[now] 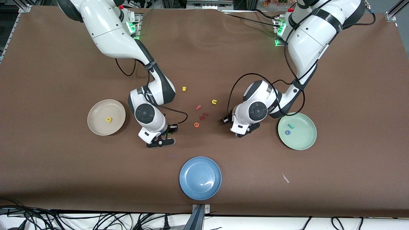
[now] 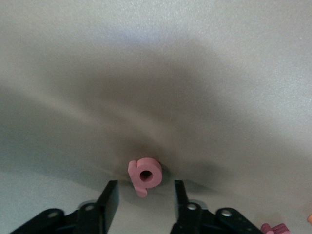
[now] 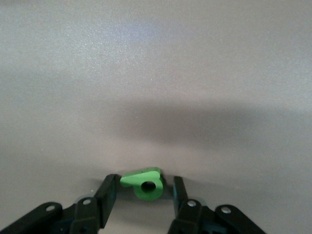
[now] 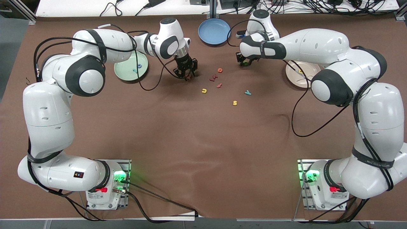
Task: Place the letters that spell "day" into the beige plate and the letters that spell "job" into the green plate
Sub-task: 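Grasp the green letter with the right gripper while the left gripper grasps the pink letter, then drop the green letter on the cream plate while the left gripper drops pink on green, then return the left arm to rest while the right gripper reaches the teal letter, then grasp the teal Y letter with the right gripper, then carry the teal Y letter to the cream plate and release it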
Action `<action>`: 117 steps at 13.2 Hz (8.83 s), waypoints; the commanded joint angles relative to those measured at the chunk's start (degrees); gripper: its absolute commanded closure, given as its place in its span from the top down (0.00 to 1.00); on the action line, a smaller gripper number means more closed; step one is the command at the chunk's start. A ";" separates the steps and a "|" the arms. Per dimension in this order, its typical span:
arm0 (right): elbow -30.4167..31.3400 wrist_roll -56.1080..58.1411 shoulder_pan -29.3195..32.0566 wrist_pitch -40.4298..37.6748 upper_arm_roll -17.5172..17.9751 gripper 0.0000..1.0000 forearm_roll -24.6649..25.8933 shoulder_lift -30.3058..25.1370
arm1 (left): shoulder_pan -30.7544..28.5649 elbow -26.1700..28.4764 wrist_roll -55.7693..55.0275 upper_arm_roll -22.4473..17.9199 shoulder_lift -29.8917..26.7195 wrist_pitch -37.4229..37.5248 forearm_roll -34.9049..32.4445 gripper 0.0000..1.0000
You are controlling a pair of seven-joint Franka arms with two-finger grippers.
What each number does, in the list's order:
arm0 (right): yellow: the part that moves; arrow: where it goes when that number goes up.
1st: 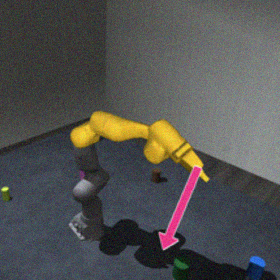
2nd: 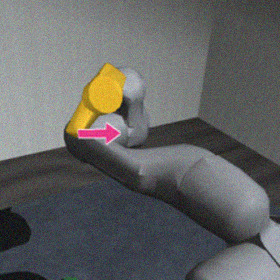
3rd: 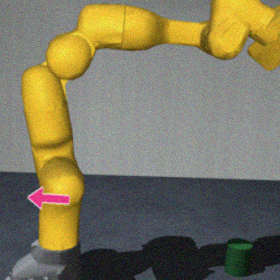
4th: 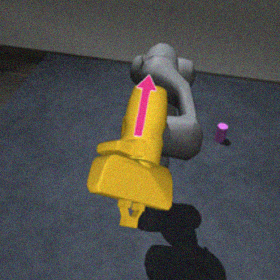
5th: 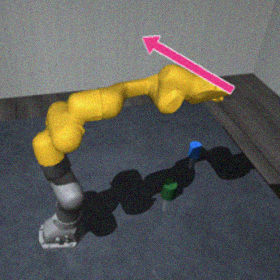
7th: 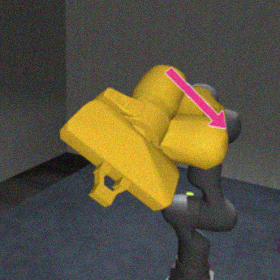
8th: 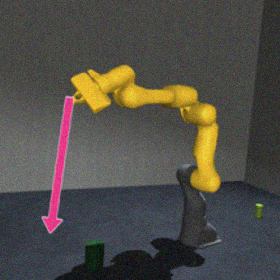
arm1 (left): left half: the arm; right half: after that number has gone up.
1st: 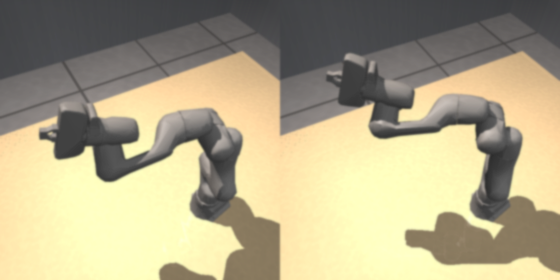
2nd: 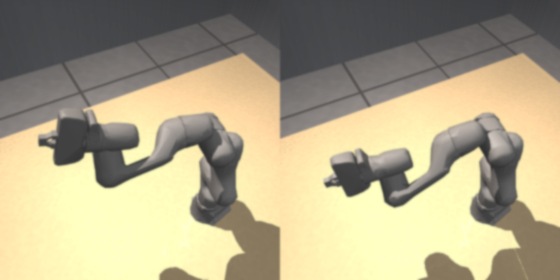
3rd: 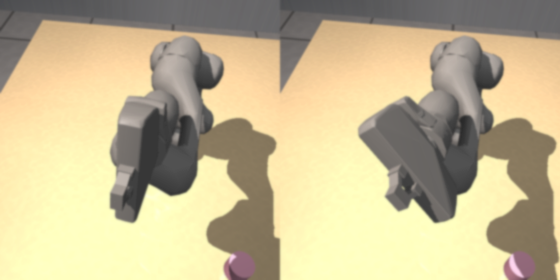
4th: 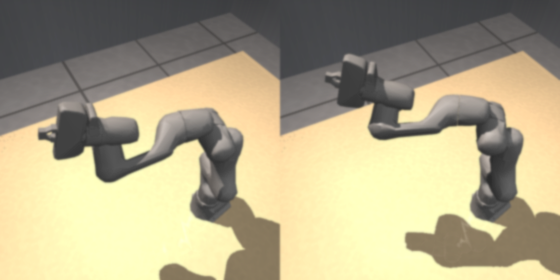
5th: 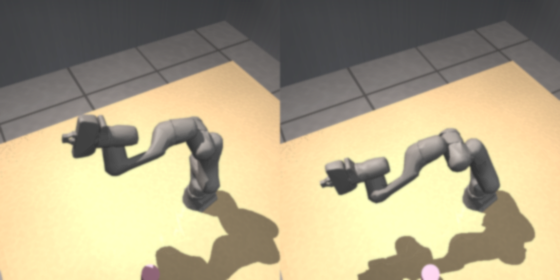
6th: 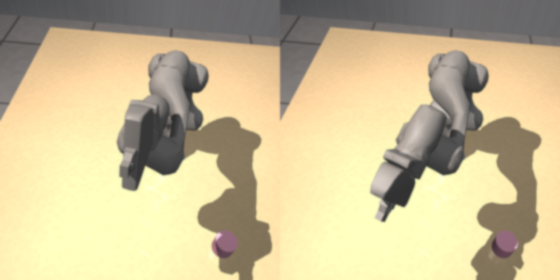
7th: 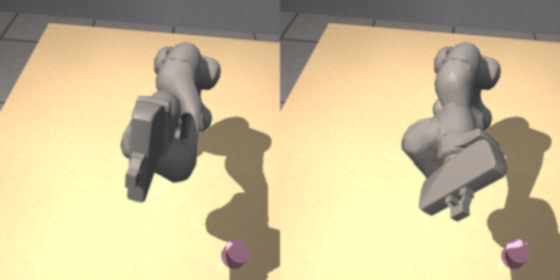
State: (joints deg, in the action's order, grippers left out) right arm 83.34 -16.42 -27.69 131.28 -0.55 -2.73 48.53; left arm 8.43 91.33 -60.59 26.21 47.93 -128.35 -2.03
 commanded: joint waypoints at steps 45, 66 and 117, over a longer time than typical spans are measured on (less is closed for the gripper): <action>37.25 29.54 1.14 6.36 -17.73 1.00 -1.31 -27.26 | -18.01 -4.23 52.24 -2.83 -6.27 20.24 -18.71 1.00; 44.28 19.12 0.27 15.94 6.35 1.00 -0.08 -28.41 | -9.34 -12.51 60.86 -16.07 -35.61 43.01 3.52 1.00; 33.29 16.51 0.51 3.54 -17.29 0.00 5.81 -25.95 | -6.94 2.18 60.77 -21.81 -49.07 37.99 3.97 1.00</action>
State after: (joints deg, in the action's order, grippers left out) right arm 116.25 0.19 -28.84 135.34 -17.23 3.23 22.59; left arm 1.76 94.01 -0.80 4.50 -0.65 -91.03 0.43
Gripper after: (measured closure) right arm 0.753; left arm 0.000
